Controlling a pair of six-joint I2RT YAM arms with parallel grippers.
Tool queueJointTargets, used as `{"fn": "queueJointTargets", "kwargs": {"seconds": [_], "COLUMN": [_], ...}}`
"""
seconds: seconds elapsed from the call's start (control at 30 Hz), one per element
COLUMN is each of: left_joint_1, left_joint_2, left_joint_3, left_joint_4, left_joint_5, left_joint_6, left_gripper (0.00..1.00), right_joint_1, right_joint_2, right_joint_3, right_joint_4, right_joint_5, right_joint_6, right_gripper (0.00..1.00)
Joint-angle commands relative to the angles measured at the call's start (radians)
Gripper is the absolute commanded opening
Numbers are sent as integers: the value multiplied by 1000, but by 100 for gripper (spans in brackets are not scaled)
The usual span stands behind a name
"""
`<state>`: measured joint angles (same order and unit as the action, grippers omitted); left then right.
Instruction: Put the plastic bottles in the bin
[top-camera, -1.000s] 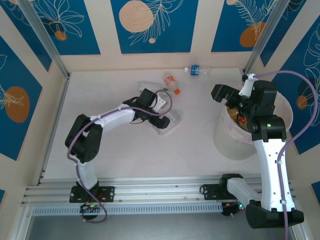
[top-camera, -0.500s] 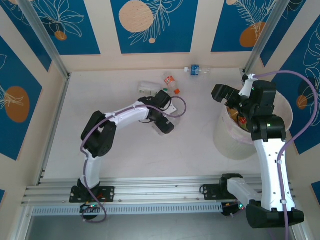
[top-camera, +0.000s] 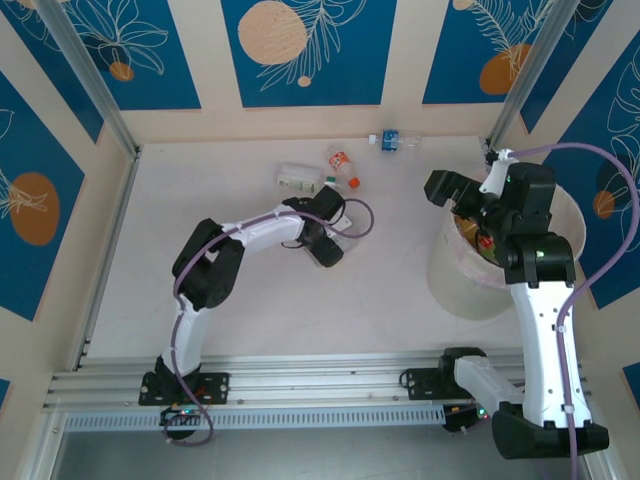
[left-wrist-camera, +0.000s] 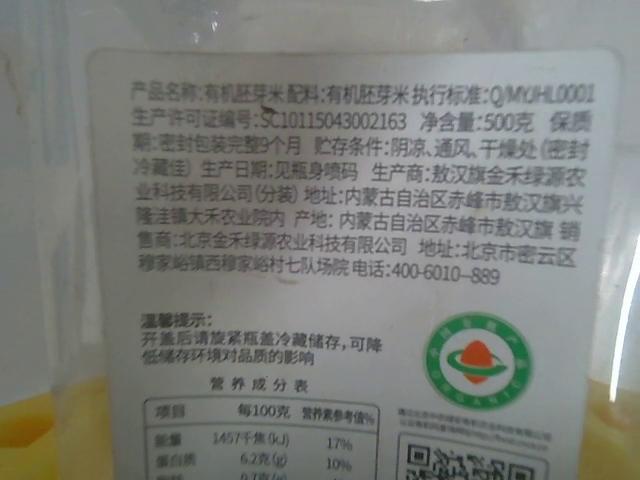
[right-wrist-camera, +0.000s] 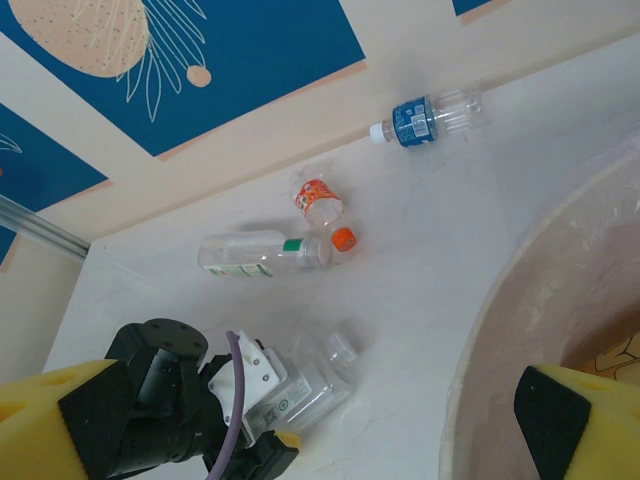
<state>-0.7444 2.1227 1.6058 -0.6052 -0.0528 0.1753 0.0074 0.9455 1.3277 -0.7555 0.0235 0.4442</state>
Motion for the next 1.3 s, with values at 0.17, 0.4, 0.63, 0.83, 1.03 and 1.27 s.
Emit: {"fn": "queueJointTargets", "kwargs": {"seconds": [0.17,0.4,0.63,0.83,1.03,1.27], "left_joint_1": [4,2,-1,-15,-27,-36], "left_joint_2": [-185,-347,-521,-614,-619,-607], "left_joint_3": [-112,-211,-334,-425,-408,-398], "left_joint_4": [154,299,475,638,655,669], "left_joint_5": [85,171,256,313,360,352], "left_joint_6": [-61,-91,-105,-94,-89,-91], "left_gripper": [49,0,0,0,0,3], "right_joint_1": [9,42,118,212,278,310], "right_joint_2": [-24,20,126,271,361,447], "right_joint_3": [9,18,66,151,176,221], "right_joint_4": [54,103,65,-1,-6,-66], "right_joint_5": [-103,-199,-236,-237,-266,-313], "right_joint_6": [25,69,84,74,59,26], "right_gripper": [100,100,100,99,99,89]}}
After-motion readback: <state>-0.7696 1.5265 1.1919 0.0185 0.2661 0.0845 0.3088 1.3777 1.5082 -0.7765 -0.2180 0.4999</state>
